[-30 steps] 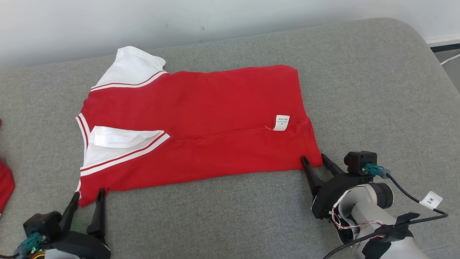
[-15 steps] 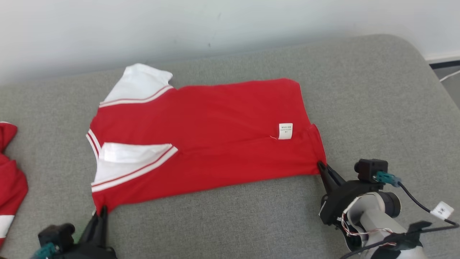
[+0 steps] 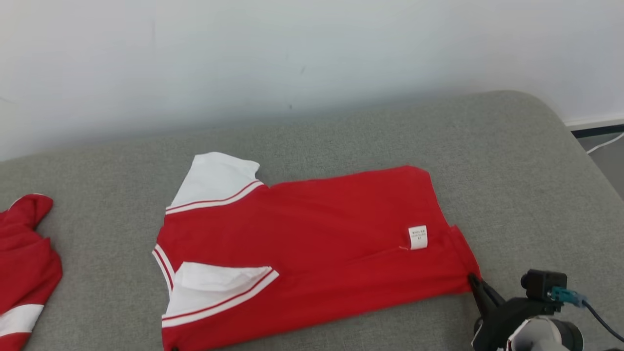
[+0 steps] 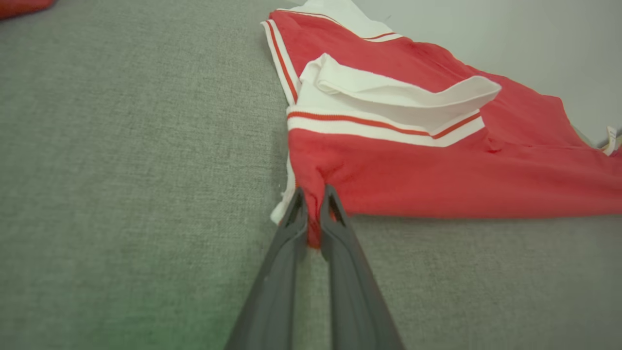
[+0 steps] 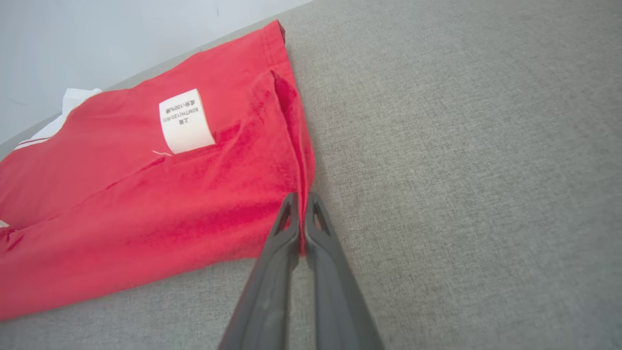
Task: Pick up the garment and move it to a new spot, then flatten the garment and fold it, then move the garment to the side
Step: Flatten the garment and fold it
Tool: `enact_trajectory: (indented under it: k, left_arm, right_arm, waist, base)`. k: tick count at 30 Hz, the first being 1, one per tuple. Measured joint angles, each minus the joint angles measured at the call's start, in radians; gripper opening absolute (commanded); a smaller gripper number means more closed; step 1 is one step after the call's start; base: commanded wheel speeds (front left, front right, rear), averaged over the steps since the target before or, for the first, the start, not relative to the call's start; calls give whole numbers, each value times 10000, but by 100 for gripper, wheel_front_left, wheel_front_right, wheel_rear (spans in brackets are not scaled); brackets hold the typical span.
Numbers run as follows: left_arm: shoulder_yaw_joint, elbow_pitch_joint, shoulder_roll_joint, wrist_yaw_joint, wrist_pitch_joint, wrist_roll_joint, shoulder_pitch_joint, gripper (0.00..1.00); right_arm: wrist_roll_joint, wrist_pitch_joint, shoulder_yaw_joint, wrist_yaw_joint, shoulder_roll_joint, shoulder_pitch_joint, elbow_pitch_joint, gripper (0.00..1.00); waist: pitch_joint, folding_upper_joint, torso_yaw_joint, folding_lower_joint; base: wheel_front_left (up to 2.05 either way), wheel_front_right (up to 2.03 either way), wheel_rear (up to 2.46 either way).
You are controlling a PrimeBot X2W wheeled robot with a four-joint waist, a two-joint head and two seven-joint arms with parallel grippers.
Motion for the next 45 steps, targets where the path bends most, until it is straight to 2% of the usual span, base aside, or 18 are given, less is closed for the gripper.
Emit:
enact_trajectory:
  k: [6, 14, 15, 16, 17, 18, 24, 32, 36, 45]
  left_arm:
    - [-35, -476, -111, 171, 2, -115, 679, 0]
    - [35, -523, -77, 180, 2, -249, 1008, 0]
    - [35, -527, -81, 196, 2, -288, 1047, 2]
    - [36, -533, -90, 238, 2, -297, 1069, 59]
    - [36, -571, -102, 274, 2, -303, 1095, 82]
    - [38, -604, -111, 307, 2, -303, 1106, 100]
    - [351, -1124, -121, 307, 2, -261, 1100, 100]
    - [988, -3189, -334, 497, 2, 456, 1341, 100]
    - [1233, -3985, -414, 631, 2, 1037, 1502, 100]
    - [1737, -4669, -474, 1022, 2, 1561, 1616, 100]
  right_arm:
    - [-113, 679, -577, -2, -81, 969, -780, 0]
    - [-497, 1530, -1327, 0, 50, 1868, -1501, 0]
    - [-640, 1657, -1603, 2, 115, 2057, -1693, 10]
    - [-775, 1707, -1739, 2, 144, 2114, -1751, 73]
    - [-936, 1722, -1866, 2, 180, 2180, -1847, 100]
    - [-1039, 1758, -2000, 2, 234, 2247, -1939, 100]
    - [-1783, 1567, -2928, 0, 579, 2444, -2543, 100]
    - [-2550, 1007, -3613, 0, 1164, 2641, -3668, 100]
    - [-2966, 476, -3728, 0, 1406, 2646, -4042, 100]
    - [-3762, -625, -3626, 0, 1739, 2661, -4483, 100]
  waist:
    - [-260, 0, 94, 0]
    - [-351, 0, 188, 0]
    - [-357, 0, 202, 0]
    - [-354, 0, 207, 0]
    - [-352, 0, 213, 0]
    - [-347, 0, 218, 0]
    - [-313, 0, 272, 0]
    - [-314, 1, 413, 1]
    - [-331, 1, 487, 1]
    - [-368, 1, 700, 1]
  base:
    - [0, 0, 0]
    - [0, 0, 0]
    - [0, 0, 0]
    - [0, 0, 0]
    - [0, 0, 0]
    - [0, 0, 0]
    - [0, 0, 0]
    - [0, 0, 0]
    - [0, 0, 0]
    - [0, 0, 0]
